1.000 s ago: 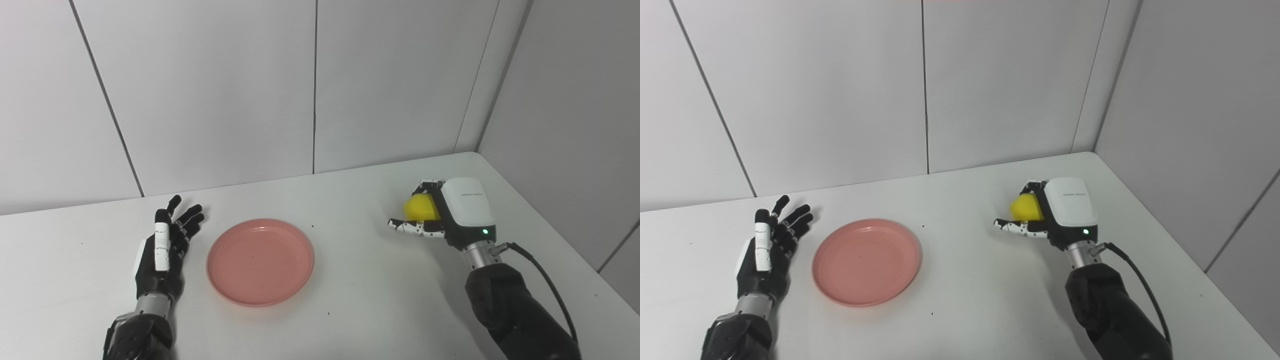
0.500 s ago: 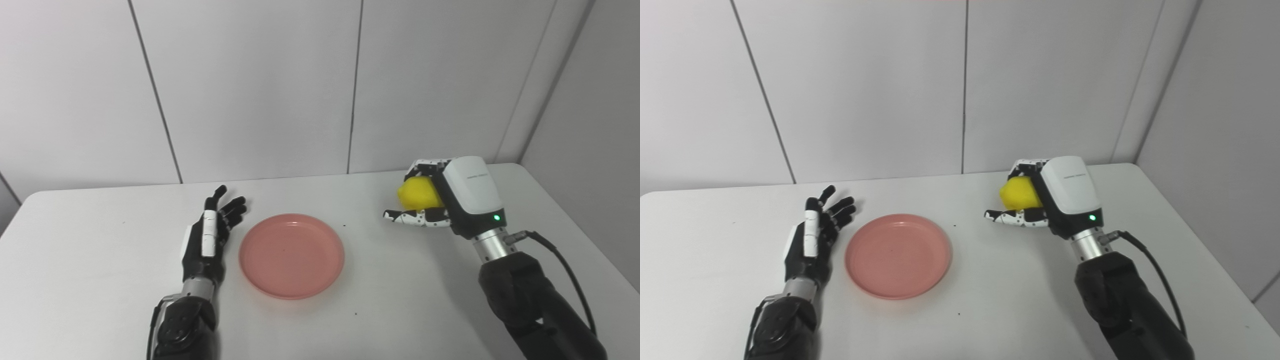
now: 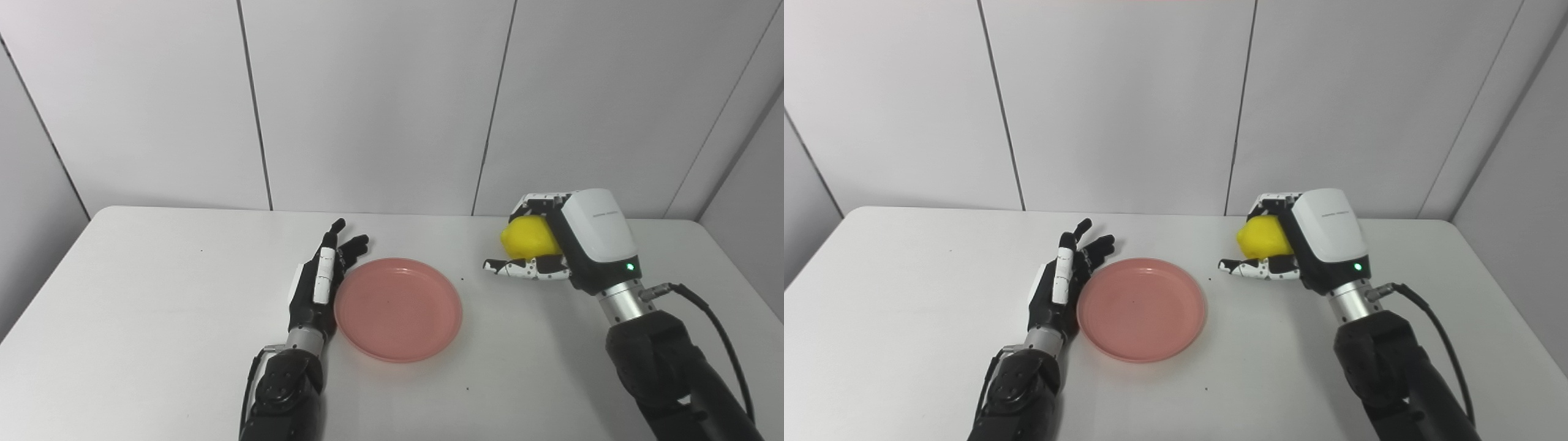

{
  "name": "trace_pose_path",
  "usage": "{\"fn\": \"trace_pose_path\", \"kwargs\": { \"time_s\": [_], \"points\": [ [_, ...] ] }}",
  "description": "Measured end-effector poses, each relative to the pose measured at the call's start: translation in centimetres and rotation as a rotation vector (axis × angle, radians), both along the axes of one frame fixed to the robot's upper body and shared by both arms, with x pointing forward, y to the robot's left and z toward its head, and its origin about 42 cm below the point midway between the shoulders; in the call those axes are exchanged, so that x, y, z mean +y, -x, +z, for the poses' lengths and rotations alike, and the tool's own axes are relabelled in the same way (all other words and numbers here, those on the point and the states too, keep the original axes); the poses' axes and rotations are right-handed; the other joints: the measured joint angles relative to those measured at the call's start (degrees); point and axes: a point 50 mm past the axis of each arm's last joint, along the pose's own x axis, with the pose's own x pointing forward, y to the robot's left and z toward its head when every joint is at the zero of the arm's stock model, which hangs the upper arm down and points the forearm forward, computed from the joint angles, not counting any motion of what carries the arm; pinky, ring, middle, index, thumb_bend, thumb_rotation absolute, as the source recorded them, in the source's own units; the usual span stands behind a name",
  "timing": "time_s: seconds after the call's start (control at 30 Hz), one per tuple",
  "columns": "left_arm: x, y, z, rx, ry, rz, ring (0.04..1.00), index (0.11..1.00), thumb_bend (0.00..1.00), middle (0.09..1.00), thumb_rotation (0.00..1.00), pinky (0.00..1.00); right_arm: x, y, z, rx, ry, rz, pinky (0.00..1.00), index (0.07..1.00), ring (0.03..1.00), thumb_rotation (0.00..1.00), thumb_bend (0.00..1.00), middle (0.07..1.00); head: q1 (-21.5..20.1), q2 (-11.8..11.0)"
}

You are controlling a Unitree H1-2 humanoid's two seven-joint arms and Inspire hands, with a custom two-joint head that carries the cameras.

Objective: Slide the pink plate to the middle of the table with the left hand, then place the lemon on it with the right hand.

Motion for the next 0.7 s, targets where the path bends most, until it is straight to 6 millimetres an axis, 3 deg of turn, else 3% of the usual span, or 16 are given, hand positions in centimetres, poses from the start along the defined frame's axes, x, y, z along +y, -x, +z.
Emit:
{"fn": "trace_pose_path", "kwargs": {
  "time_s": [0.17,0.33,0.47,0.7],
  "points": [
    [-0.1,0.0,0.0,0.002,0.001,0.006,0.805,0.900,0.90,0.767,0.92,0.91,1.5,-0.3,-0.3,0.057,0.028,0.043,0.16,0.392,0.218,0.49,0.60,0.297,0.4,-0.2],
    [-0.2,0.0,0.0,0.005,0.008,0.013,0.798,0.894,0.89,0.757,0.92,0.91,3.4,-0.8,-0.4,0.096,0.028,0.094,0.16,0.377,0.220,0.49,0.59,0.297,0.6,-0.5],
    [-0.3,0.0,0.0,0.004,0.008,0.012,0.801,0.890,0.91,0.754,0.91,0.92,4.8,-1.2,-1.4,0.122,0.041,0.131,0.18,0.425,0.246,0.54,0.59,0.323,0.8,-0.7],
    [-0.4,0.0,0.0,0.002,0.006,0.011,0.794,0.889,0.91,0.743,0.92,0.93,7.4,-1.8,-3.0,0.182,0.056,0.189,0.20,0.459,0.264,0.51,0.59,0.340,0.2,-0.6]
  ]
}}
